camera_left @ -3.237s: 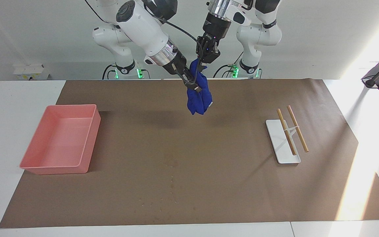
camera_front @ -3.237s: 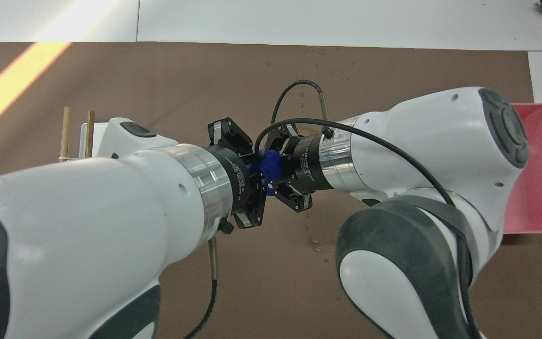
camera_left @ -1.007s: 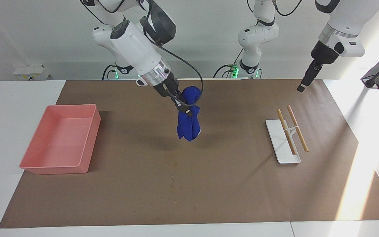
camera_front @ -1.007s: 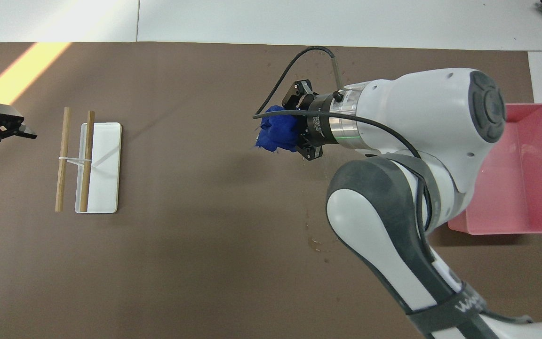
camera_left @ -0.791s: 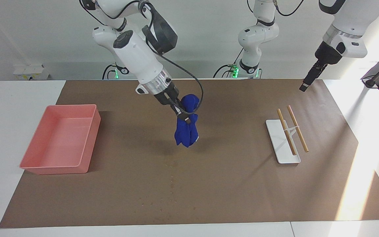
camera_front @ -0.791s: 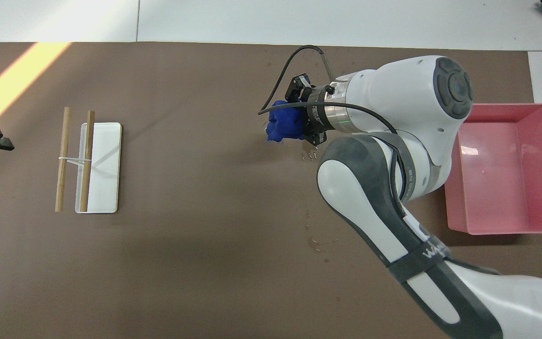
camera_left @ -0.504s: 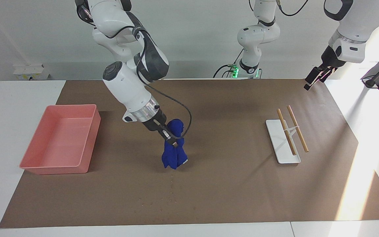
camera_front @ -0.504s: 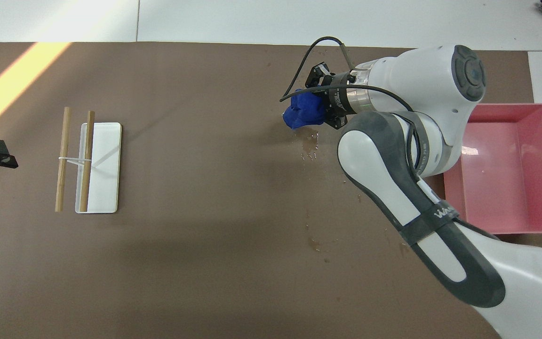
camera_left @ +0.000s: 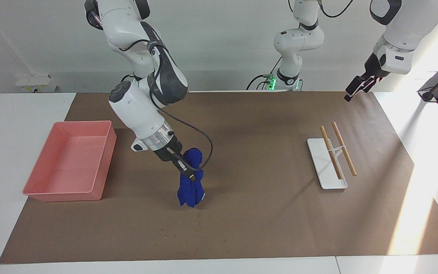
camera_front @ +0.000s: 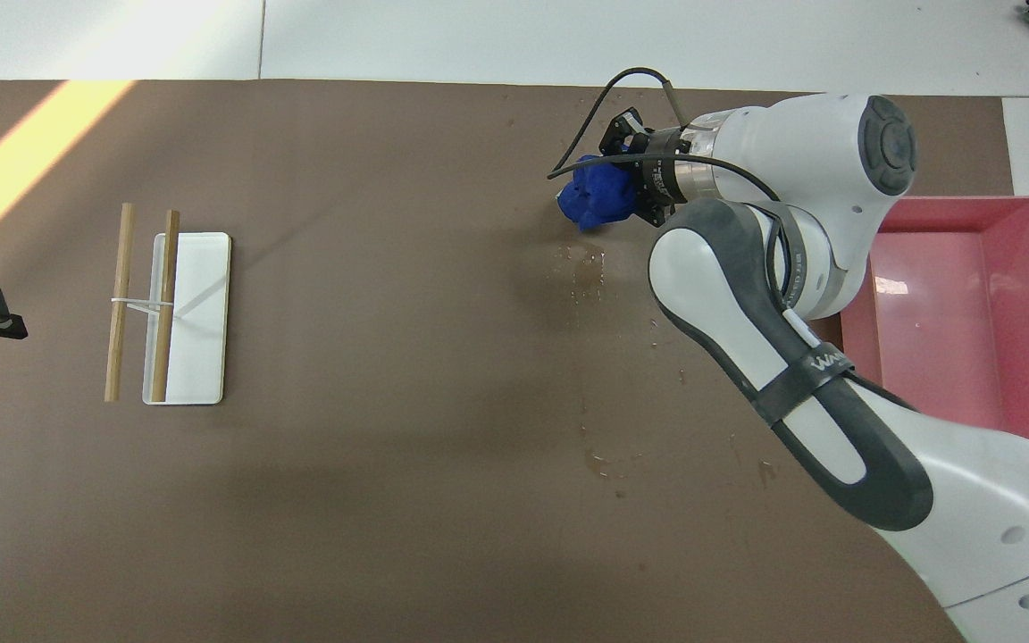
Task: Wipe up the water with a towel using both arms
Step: 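Lower the towel onto the water spill with the right gripper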
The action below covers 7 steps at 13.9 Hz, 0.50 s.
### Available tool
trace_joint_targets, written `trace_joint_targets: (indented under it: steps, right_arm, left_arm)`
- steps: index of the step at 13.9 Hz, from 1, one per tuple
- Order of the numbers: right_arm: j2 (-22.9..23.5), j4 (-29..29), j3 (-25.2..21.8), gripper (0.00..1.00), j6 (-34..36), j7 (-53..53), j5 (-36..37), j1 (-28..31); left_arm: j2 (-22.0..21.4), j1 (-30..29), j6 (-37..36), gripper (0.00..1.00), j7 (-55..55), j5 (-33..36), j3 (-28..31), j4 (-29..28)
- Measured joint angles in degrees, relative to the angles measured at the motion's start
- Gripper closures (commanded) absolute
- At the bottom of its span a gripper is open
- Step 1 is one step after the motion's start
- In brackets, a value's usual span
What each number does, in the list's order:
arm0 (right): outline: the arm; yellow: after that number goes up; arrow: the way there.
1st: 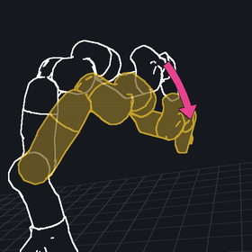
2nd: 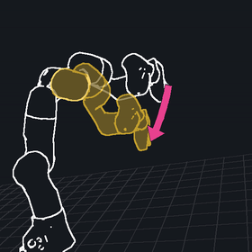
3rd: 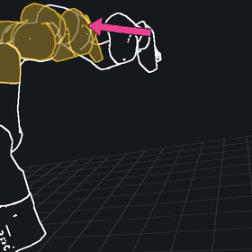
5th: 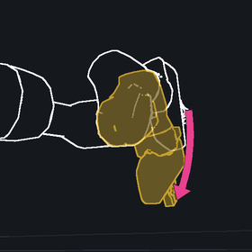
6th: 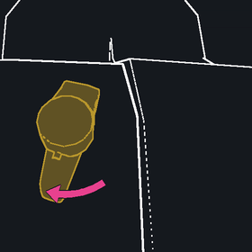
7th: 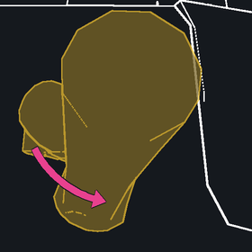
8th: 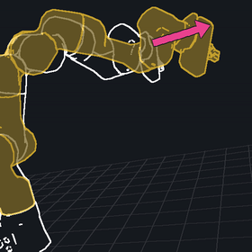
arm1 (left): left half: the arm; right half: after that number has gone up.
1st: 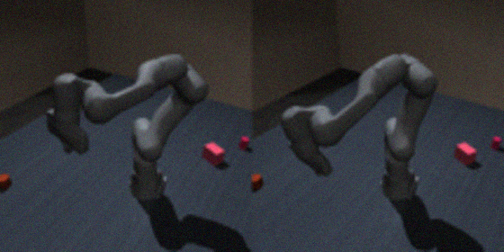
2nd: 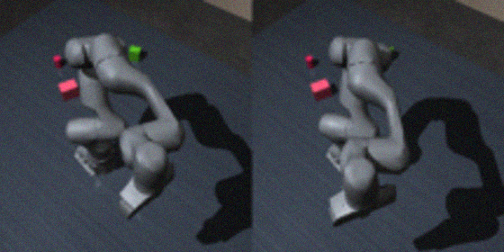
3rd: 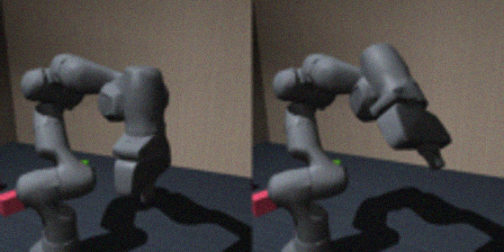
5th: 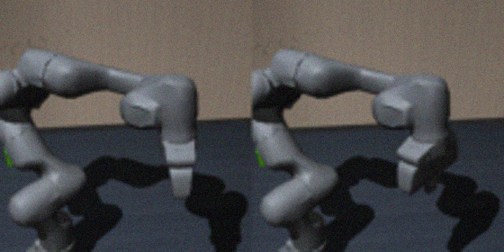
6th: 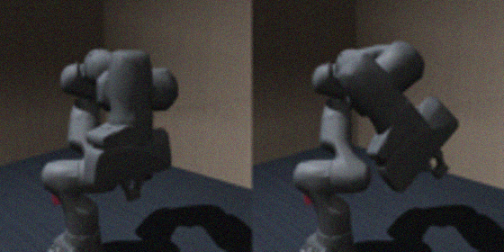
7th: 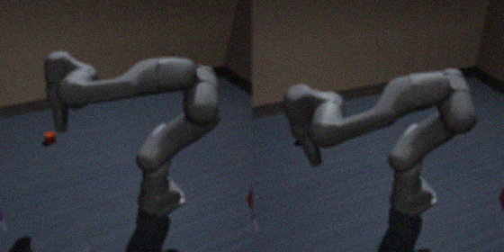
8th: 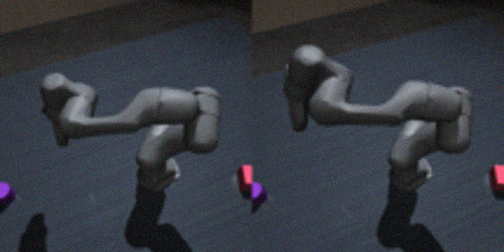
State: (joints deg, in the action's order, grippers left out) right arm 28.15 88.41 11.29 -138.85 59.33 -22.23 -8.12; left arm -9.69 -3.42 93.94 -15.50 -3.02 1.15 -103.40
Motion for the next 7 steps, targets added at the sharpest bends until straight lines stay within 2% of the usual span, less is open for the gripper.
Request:
trace_joint_targets:
  steps: [4, 7]
  right_arm:
    - [3.79, 1.41, 0.10, 1.00, -5.19, -0.55, 0.00, -2.06]
    - [4.28, 5.14, 0.12, 1.00, -8.24, -2.83, 0.00, -3.21]
  left_arm:
    - [4.29, 2.00, 0.79, 0.00, 7.29, 3.22, 0.42, 1.57]
    - [6.50, 3.15, 0.71, 0.00, 9.05, 4.27, 0.43, 2.51]
